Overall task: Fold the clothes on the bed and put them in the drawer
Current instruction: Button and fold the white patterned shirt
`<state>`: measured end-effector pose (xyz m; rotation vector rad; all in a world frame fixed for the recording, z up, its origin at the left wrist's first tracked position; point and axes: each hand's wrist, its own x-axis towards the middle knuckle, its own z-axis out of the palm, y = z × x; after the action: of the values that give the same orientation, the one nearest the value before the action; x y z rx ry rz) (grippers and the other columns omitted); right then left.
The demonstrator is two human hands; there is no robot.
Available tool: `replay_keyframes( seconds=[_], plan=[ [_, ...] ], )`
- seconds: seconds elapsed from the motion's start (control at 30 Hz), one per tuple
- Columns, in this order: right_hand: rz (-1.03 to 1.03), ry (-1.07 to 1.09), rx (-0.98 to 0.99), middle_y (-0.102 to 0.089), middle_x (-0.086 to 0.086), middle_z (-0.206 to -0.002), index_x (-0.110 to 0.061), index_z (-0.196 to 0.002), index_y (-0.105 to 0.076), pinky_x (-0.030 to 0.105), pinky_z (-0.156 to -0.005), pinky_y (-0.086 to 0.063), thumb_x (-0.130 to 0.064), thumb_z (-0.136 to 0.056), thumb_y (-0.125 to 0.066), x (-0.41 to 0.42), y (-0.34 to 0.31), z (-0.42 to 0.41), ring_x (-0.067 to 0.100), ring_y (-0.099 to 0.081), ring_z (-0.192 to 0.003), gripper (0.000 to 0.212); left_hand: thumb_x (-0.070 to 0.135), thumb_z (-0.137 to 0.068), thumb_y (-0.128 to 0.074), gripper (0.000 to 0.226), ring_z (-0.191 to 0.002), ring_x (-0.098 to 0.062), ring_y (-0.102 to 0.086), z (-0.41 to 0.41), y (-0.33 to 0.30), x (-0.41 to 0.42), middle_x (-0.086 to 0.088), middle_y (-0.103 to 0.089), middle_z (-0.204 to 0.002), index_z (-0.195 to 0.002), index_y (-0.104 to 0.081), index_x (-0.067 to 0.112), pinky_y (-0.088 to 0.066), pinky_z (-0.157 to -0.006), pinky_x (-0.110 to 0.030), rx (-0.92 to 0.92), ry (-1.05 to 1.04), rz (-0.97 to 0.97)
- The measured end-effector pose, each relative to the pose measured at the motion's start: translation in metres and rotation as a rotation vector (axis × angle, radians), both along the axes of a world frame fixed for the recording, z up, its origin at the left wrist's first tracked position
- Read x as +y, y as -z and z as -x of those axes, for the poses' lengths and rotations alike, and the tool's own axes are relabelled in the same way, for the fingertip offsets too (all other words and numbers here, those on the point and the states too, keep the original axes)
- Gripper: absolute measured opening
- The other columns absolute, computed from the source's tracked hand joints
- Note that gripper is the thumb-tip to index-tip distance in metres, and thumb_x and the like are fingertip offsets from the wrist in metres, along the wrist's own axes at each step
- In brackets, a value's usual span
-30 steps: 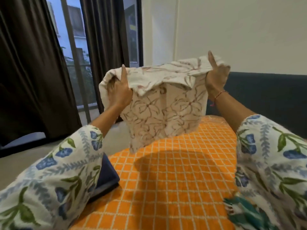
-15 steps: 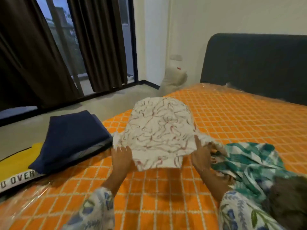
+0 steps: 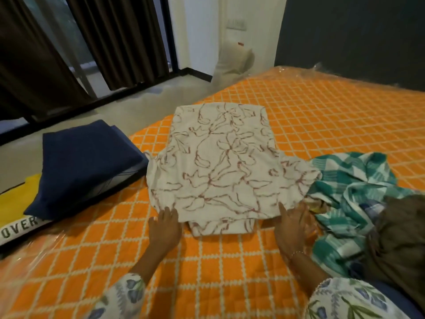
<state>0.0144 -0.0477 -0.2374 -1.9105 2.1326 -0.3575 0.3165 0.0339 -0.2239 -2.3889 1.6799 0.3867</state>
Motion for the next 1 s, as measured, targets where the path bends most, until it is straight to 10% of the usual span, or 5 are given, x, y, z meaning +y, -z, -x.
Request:
replay_keyframes(
  seconds=[0.13,0.4,0.53,0.8,1.0],
  plan=[
    [0.408,-0.220,-0.155,-0.024,0.024,-0.153,-0.011,-0.125,-0.058,0.065,-0.107,-0.027,-0.001,-0.084,-0.054,-0.014,-0.020,-0.038,0.032,-0.016,-0.144,0.043,0.022,-0.101,-0.037,0.044,-0.136,-0.027,-0.036,-0.005,-0.024,-0.020,-0.011,-0.034,-0.151,-0.144,-0.035,0.012,-0.032,-0.107,-0.039,0.280,-0.034,0.213],
    [-0.091,-0.662,0.129,0.005,-0.004,-0.160,-0.038,-0.151,-0.006,0.057,-0.114,0.003,-0.081,-0.057,0.030,-0.016,0.013,-0.093,0.019,0.007,-0.148,0.109,0.059,-0.097,-0.013,0.067,-0.144,-0.030,-0.021,0.062,0.027,-0.055,-0.015,-0.021,-0.156,-0.149,-0.028,0.018,-0.019,-0.111,-0.059,0.067,0.064,0.188],
    [-0.139,-0.647,0.143,0.015,-0.009,-0.156,-0.043,-0.146,0.008,0.062,-0.111,0.007,-0.080,-0.069,0.020,0.011,0.028,-0.080,0.017,0.014,-0.145,0.087,0.061,-0.096,-0.005,0.080,-0.119,-0.034,-0.057,0.070,0.053,-0.026,-0.016,-0.058,-0.131,-0.125,-0.063,0.014,-0.032,-0.103,-0.055,0.123,0.067,0.201],
    [-0.188,-0.580,0.096,-0.005,-0.011,-0.154,-0.041,-0.148,-0.021,0.059,-0.110,-0.002,-0.078,-0.076,-0.009,0.087,0.016,-0.043,0.019,-0.009,-0.147,0.082,0.062,-0.094,-0.007,0.071,-0.145,-0.027,-0.015,0.108,0.060,0.050,-0.011,-0.042,-0.145,-0.146,-0.031,0.019,0.005,-0.116,-0.045,0.102,0.044,0.289],
    [-0.071,-0.505,0.056,-0.047,0.004,-0.143,-0.029,-0.128,-0.059,0.049,-0.108,-0.013,-0.063,-0.087,-0.025,0.094,-0.004,-0.053,0.028,-0.046,-0.131,0.063,0.048,-0.084,-0.031,0.052,-0.105,-0.025,-0.064,0.121,0.019,0.058,-0.008,-0.070,-0.110,-0.096,-0.076,0.023,-0.043,-0.097,-0.054,0.024,0.023,0.296]
  ],
)
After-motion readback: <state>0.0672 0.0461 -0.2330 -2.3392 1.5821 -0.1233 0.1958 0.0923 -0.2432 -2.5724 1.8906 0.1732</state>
